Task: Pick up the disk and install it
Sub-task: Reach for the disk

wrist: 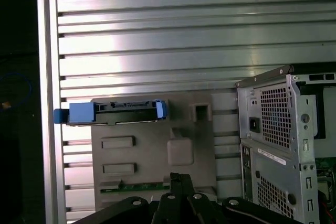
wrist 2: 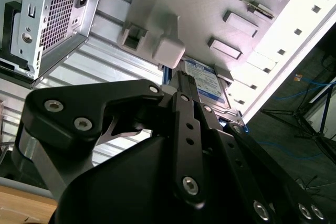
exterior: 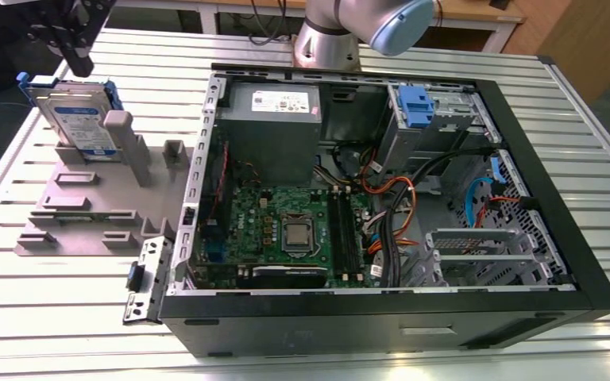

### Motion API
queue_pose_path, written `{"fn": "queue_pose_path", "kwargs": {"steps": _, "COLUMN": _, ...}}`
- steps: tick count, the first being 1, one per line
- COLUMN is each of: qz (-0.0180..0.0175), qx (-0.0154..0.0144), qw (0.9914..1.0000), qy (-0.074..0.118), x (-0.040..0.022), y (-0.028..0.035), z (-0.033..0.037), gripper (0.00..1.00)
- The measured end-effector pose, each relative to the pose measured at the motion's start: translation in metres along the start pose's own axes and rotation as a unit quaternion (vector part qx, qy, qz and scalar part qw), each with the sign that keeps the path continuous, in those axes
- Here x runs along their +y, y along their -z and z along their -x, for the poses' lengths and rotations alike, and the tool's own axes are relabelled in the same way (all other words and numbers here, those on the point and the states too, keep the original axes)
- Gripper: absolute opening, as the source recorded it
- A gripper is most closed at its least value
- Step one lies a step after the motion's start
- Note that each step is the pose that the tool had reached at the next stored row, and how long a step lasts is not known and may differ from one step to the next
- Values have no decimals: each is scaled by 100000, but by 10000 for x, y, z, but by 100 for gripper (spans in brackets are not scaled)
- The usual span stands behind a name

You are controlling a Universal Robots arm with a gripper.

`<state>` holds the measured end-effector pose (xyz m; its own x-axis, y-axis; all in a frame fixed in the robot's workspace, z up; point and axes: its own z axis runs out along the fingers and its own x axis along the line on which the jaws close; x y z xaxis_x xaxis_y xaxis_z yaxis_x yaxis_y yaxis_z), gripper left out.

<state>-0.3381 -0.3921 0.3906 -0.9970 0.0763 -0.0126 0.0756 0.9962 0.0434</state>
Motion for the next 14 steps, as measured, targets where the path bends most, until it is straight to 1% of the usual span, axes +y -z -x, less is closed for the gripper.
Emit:
{"fn": "queue_pose_path", "kwargs": {"steps": 8, "qz": 1, "qx": -1, "qw": 100000, "qy": -1, "x": -2, "y": 0, "z": -33, "gripper": 11}}
{"fn": "queue_pose_path", "kwargs": {"steps": 14, "qz": 3, "qx": -6, "qw": 100000, "qy": 3, "x": -6, "y": 0, "z": -71, "gripper": 11}}
